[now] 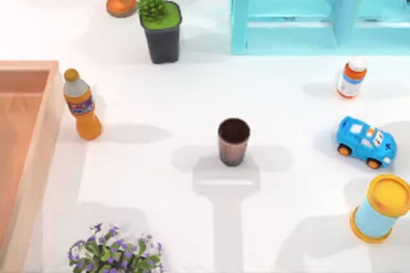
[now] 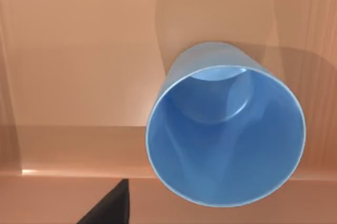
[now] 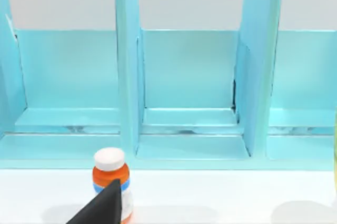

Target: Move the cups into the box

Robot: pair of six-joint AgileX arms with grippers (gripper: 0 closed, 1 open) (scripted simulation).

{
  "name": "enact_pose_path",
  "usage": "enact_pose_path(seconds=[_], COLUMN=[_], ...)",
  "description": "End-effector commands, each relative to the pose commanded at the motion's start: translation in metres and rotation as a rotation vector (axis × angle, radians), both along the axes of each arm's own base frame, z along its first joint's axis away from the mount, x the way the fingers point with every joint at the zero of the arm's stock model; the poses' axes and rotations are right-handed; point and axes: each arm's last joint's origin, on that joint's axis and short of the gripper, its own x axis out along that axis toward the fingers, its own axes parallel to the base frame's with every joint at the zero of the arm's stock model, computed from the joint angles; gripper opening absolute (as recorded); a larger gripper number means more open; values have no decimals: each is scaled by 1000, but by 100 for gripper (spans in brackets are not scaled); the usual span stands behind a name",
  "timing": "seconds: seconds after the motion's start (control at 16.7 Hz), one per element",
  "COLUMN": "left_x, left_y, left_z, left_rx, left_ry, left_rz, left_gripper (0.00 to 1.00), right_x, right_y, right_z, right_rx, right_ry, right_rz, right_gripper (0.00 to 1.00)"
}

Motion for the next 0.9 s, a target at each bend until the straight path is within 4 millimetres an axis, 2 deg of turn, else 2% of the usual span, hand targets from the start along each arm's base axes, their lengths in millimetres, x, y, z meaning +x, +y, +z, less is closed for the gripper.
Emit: enact_pose_path(seconds=[0.18, 0.3, 0.66, 0.78, 0.9], left_x=[1, 3, 4, 1, 0], left_y=[0, 1, 1, 0, 0], left_z=[2, 11, 84, 97, 100], left_rx=[3, 2, -4, -3, 0], left_ry=[10, 22, -13, -10, -1], left_rz=[-2, -2, -3, -3, -1], left_gripper=[100, 100, 100, 100, 100], right_x=[0, 0, 0, 0, 0], right_y=[0, 0, 0, 0, 0], right_z=[0, 0, 0, 0, 0], right_rx=[0, 0, 0, 0, 0], right_ry=[0, 0, 0, 0, 0], right_rz=[0, 0, 0, 0, 0], right_gripper=[100, 100, 100, 100, 100])
